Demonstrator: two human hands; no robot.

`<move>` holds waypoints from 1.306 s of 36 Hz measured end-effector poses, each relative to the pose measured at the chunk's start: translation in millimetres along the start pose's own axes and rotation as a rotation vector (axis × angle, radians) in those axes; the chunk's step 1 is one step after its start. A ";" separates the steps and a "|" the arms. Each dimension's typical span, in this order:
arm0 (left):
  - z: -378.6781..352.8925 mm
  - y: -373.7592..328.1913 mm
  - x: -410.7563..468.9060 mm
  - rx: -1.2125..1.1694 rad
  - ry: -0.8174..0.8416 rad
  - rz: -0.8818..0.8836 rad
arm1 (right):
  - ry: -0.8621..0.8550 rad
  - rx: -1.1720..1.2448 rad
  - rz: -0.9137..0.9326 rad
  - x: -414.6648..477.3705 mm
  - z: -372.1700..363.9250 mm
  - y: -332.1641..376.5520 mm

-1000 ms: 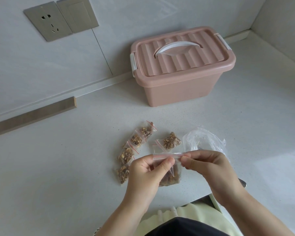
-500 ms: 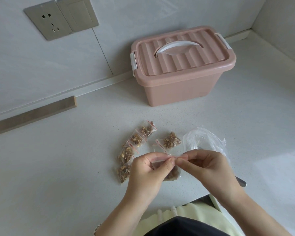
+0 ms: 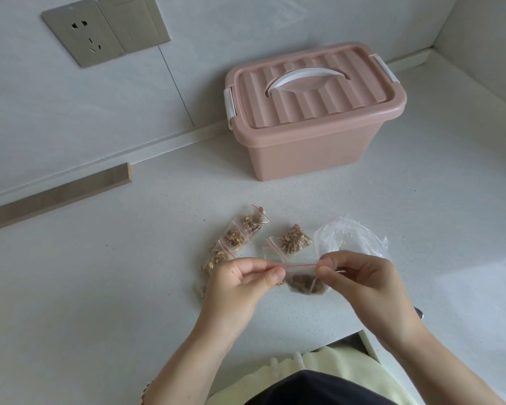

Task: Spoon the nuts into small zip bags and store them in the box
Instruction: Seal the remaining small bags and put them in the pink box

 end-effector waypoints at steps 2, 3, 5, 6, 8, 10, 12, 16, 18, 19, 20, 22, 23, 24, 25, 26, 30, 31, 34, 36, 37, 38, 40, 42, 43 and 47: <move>0.0 -0.1 1.0 0.024 -0.001 -0.005 | -0.005 -0.001 0.000 -0.2 1.2 -1.1; -0.2 0.2 1.3 0.046 -0.004 -0.012 | -0.006 -0.001 0.000 -0.5 1.2 -1.1; 0.5 1.2 1.3 0.108 -0.019 -0.040 | 0.000 -0.014 0.003 -0.7 0.7 -0.5; 0.9 1.9 0.7 0.148 -0.032 -0.059 | 0.007 -0.026 0.010 -0.8 0.2 0.2; 1.7 3.1 -1.1 0.248 -0.065 -0.107 | 0.033 -0.069 0.043 -1.0 -1.8 2.9; 2.2 3.7 -2.9 0.360 -0.105 -0.160 | 0.073 -0.192 0.111 -1.3 -4.7 7.1; 0.7 1.3 -5.6 0.455 -0.130 -0.226 | 0.105 -0.305 0.165 -2.3 -8.5 9.7; -6.3 -7.4 -11.7 0.603 -0.136 -0.393 | 0.154 -0.400 0.226 -1.5 -16.9 8.9; -6.4 -10.1 -13.3 0.639 -0.143 -0.438 | 0.159 -0.448 0.296 0.0 -20.1 9.5; -5.4 -10.7 -13.5 0.652 -0.151 -0.453 | 0.163 -0.482 0.344 0.2 -21.9 10.7; -4.6 -11.5 -13.4 0.659 -0.157 -0.468 | 0.167 -0.521 0.396 -0.2 -23.9 12.8; -3.3 -12.3 -13.4 0.666 -0.172 -0.493 | 0.174 -0.578 0.490 -2.2 -26.8 16.1; -2.9 -12.5 -13.6 0.663 -0.179 -0.504 | 0.164 -0.600 0.524 -3.2 -27.8 17.2; -2.4 -11.6 -13.6 0.660 -0.183 -0.511 | 0.147 -0.618 0.551 -4.2 -28.7 18.2; -2.3 -10.9 -13.2 0.655 -0.185 -0.513 | 0.126 -0.633 0.574 -4.7 -29.3 18.2; -1.7 -9.5 -13.3 0.652 -0.191 -0.516 | 0.108 -0.646 0.589 -5.1 -30.2 17.5; -1.7 -4.8 -15.3 0.698 -0.249 -0.562 | 0.093 -0.686 0.592 -3.9 -34.0 11.0; -1.8 -3.5 -16.2 0.715 -0.266 -0.574 | 0.099 -0.683 0.584 -3.2 -34.5 9.6; -0.5 2.8 -16.9 0.732 -0.288 -0.583 | 0.109 -0.665 0.549 -0.7 -32.7 4.9; 2.7 6.9 -15.3 0.732 -0.288 -0.573 | 0.110 -0.671 0.524 1.4 -29.9 1.7; 4.7 8.4 -14.2 0.729 -0.287 -0.564 | 0.111 -0.680 0.517 2.4 -28.6 0.4; 6.6 10.4 -13.1 0.722 -0.281 -0.550 | 0.112 -0.690 0.516 3.1 -27.6 -0.5; 10.7 16.0 -10.4 0.696 -0.263 -0.505 | 0.118 -0.707 0.517 4.5 -27.4 -1.6; 14.8 22.4 -8.1 0.672 -0.257 -0.454 | 0.122 -0.708 0.499 6.8 -28.0 -4.5; 16.4 26.0 -6.8 0.661 -0.256 -0.427 | 0.122 -0.703 0.476 8.9 -27.7 -7.7; 22.9 41.9 -0.1 0.630 -0.263 -0.311 | 0.109 -0.681 0.311 20.9 -27.9 -25.0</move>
Point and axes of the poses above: each hand's wrist, its own x-axis towards the middle knuckle, its own z-axis out of the back of the hand, y = z × x, the point moved 6 cm from there along x, towards the middle knuckle, and after that the axes turned 9 degrees about x, right-handed, at the moved point
